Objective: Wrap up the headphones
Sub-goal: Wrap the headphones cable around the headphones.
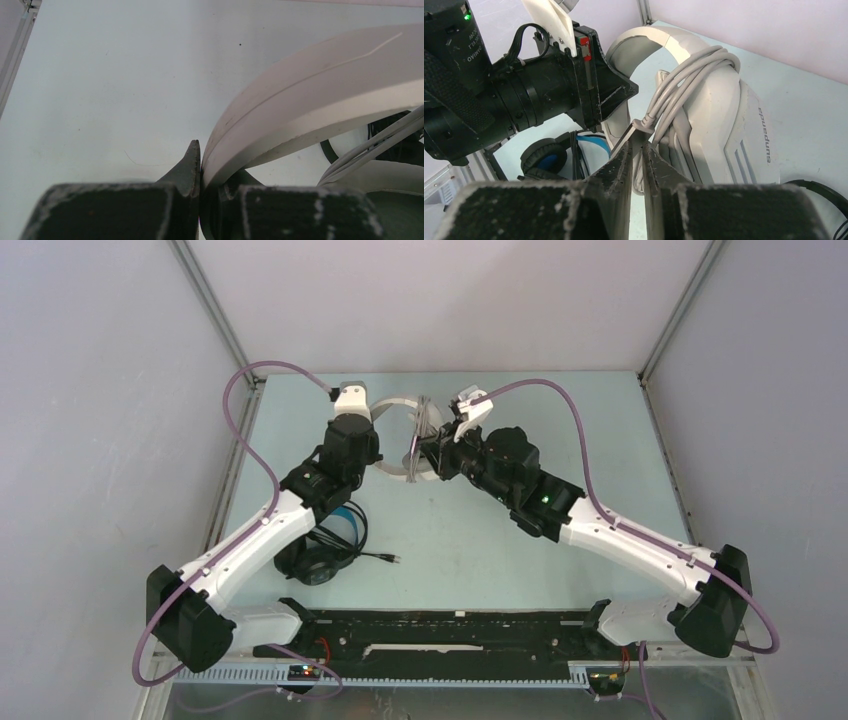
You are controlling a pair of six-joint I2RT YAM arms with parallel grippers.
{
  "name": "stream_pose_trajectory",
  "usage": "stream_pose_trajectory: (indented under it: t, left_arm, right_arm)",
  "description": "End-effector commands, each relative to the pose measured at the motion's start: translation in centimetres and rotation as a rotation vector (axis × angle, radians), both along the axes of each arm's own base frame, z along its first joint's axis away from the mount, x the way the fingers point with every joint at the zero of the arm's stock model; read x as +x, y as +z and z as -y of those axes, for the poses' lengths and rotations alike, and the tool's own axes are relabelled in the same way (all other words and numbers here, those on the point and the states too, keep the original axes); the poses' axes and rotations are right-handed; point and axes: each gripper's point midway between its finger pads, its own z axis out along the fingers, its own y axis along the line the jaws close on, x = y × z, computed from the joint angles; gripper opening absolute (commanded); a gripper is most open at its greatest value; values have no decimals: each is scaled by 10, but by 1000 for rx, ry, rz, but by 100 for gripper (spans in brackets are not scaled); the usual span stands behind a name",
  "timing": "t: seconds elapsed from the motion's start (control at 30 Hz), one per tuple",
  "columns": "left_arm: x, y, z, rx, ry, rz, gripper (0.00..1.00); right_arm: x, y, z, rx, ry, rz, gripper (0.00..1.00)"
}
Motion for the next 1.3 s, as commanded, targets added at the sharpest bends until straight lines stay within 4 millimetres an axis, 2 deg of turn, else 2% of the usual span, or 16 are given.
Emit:
stream_pose_trajectory:
  t: [0.0,0.17,0.27,0.37,0.43,0.6,0.73,0.87,0.97,1.13,1.27]
  left_arm:
    - [9,72,1,-160,39,175,0]
    - [10,66,1,-147,44,167,0]
    - [11,66,3,-150,38,164,0]
    - [10,67,3,-153,34,165,0]
    - [10,68,3,-151,34,165,0]
    - [8,71,3,-150,26,166,0]
    - [9,67,4,-142,25,157,0]
    - [10,64,7,-144,14,144,0]
    - [11,65,8,-148,10,145,0]
    - [9,69,8,-150,4,149,0]
    - [7,72,8,-152,-3,152,0]
  right_arm:
    - [-6,20,9,57,-20,2,17]
    - [-15,40,13,132,-18,2,28]
    - [-16,51,14,146,-33,42,42]
    - [-11,53,16,140,-65,73,51]
    - [-6,52,19,120,-93,92,52]
    - [7,41,21,52,-144,127,42]
    - [-4,48,13,94,-74,118,26]
    - [-25,67,-3,175,69,124,25]
    - [-28,70,-12,178,117,92,24]
    - [-27,60,-24,190,167,42,18]
    - [-15,39,-27,167,171,-26,15]
